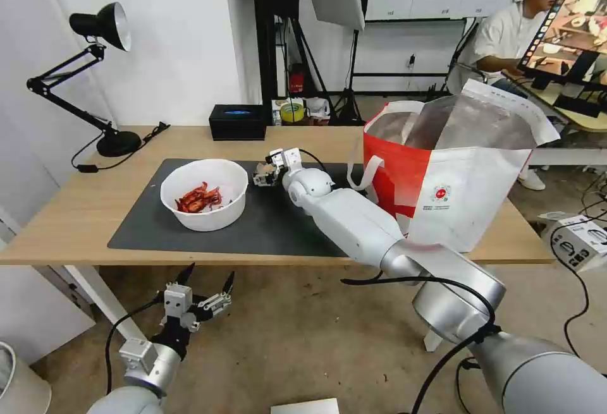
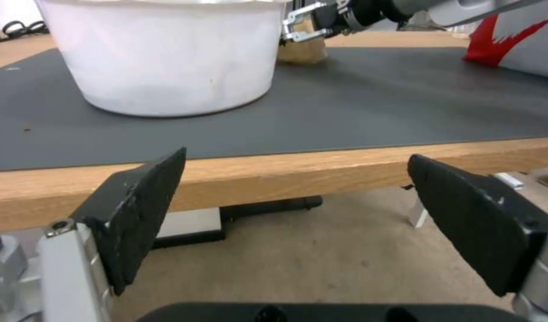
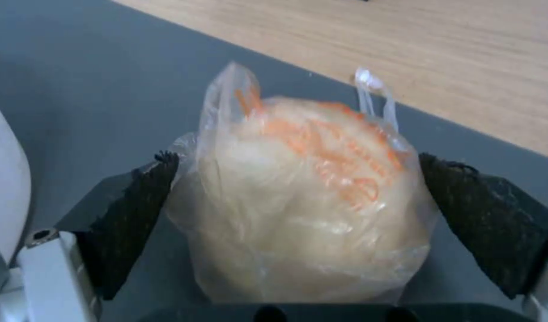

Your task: Pick up the trash from the table and place it into the takeout bag.

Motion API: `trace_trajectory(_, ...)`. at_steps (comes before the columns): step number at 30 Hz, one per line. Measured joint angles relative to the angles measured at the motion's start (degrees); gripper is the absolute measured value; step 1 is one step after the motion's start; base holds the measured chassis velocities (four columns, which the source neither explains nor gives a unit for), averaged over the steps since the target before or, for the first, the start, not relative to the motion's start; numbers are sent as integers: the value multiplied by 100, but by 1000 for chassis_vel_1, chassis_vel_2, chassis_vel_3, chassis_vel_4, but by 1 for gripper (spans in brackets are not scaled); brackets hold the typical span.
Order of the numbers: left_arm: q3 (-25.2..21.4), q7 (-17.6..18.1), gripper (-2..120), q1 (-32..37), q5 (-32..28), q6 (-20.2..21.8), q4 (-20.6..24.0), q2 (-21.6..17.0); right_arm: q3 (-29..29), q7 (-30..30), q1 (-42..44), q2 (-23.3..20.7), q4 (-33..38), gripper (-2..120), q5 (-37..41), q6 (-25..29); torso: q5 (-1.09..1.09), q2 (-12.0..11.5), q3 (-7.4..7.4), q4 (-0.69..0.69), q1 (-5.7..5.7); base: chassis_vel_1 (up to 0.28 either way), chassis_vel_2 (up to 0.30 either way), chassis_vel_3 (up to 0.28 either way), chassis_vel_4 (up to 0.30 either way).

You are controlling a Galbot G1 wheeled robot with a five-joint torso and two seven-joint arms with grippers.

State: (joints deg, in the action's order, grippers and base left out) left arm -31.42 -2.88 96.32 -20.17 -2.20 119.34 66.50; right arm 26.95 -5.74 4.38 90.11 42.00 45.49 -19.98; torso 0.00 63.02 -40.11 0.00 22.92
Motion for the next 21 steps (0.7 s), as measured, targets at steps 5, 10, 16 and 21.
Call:
trace_trajectory(5, -22, 0, 100, 8, -12, 0, 4, -20, 0, 67, 4, 0, -14, 83, 11, -10, 0, 0, 0, 0, 0, 0, 0, 0, 0)
trace_trajectory(10, -29, 3, 100, 16, -17, 0, 30, -28, -11, 74, 20, -2, -38, 65, 42, -21, 0, 0, 0, 0, 0, 0, 0, 0, 0)
trace_trajectory(16, -35, 8, 100, 21, -16, 1, 36, -29, -35, 33, 73, -7, 13, 43, 60, -42, 0, 0, 0, 0, 0, 0, 0, 0, 0)
trace_trajectory(21, -25, 9, 100, 58, 12, 0, 34, 8, -132, -93, 201, -41, 246, 25, 133, -17, 0, 0, 0, 1, 0, 0, 0, 0, 0)
